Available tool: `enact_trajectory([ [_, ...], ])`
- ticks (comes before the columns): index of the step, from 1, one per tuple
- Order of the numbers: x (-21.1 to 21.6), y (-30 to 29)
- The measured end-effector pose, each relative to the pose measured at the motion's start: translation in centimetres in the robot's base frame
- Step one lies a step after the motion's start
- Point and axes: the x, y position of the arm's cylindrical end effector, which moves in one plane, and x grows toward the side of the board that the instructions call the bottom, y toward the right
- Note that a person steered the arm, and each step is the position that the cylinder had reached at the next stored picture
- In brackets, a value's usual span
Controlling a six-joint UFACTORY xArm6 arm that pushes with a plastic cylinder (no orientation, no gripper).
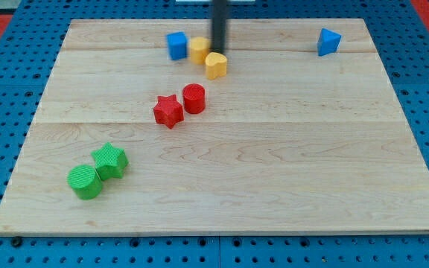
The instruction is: Move the blue cube and hexagon to the top left
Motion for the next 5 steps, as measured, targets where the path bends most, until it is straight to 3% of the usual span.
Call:
enact_trajectory([
  [1,-0.9,-10.3],
  [3,-1.6,-10.4],
  [4,-1.6,-15.9],
  [5,0.0,-12.7],
])
